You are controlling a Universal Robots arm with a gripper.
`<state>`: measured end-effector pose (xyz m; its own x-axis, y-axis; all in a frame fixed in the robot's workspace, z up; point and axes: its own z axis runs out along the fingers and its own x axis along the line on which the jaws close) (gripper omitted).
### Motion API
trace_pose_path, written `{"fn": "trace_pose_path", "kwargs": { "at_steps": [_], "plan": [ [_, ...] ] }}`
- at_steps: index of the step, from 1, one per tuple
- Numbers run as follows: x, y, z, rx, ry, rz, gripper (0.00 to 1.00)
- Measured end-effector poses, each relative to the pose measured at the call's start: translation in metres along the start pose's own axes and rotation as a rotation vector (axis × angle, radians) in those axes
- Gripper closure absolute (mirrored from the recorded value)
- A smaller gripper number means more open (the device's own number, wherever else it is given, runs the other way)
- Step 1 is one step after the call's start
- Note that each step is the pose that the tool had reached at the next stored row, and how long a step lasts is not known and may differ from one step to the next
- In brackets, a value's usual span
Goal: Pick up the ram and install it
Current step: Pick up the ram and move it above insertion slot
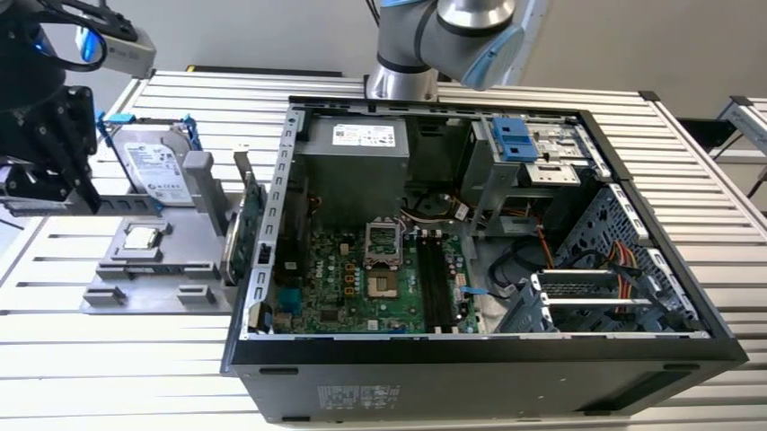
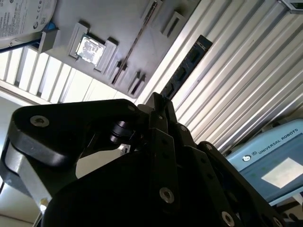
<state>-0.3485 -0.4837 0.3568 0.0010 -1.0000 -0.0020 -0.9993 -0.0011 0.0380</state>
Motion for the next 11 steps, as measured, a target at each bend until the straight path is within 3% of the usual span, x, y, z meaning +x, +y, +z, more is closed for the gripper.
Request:
{"fn": "trace_pose_path", "kwargs": {
  "at_steps": [11],
  "plan": [
    [0.0, 0.0005, -0.0132, 0.0001, -0.0002, 0.003, 1.0]
  ]
}}
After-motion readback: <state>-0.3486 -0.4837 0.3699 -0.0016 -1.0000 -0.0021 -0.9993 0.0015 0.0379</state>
